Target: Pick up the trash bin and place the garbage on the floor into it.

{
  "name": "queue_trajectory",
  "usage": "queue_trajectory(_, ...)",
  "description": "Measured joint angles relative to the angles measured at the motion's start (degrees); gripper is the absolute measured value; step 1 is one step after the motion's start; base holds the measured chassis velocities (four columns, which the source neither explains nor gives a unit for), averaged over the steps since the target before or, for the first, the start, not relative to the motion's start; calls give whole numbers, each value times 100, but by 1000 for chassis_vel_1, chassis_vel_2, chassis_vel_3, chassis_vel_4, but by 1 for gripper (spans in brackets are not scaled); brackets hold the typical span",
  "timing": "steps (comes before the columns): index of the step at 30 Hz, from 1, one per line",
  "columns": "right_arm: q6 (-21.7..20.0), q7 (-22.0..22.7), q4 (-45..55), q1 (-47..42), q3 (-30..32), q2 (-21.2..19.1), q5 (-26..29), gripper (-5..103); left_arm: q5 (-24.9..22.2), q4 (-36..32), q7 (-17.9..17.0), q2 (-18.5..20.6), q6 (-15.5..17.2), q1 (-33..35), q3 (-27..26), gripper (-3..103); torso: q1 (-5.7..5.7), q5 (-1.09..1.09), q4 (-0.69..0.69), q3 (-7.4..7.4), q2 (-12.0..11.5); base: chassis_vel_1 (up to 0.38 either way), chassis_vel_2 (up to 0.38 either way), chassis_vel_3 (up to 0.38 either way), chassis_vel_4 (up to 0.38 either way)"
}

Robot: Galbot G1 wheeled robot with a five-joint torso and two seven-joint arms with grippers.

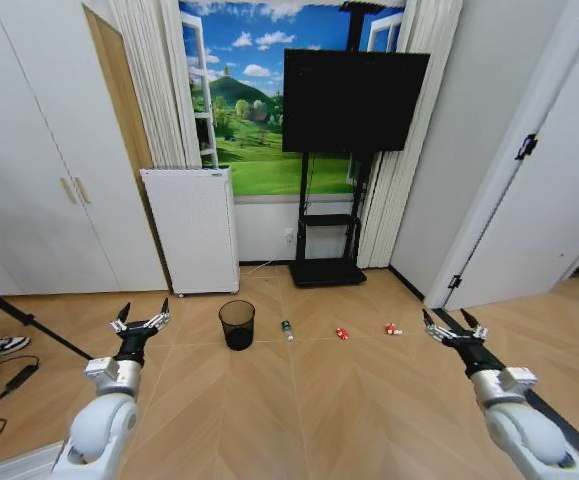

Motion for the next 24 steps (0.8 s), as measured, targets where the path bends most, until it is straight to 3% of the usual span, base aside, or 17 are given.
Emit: queue_trajectory(24,82,-148,119,-121,72,95,97,100,-7,-165,17,-30,-11,220,-131,100,0,0,0,-1,0,0,0,0,0)
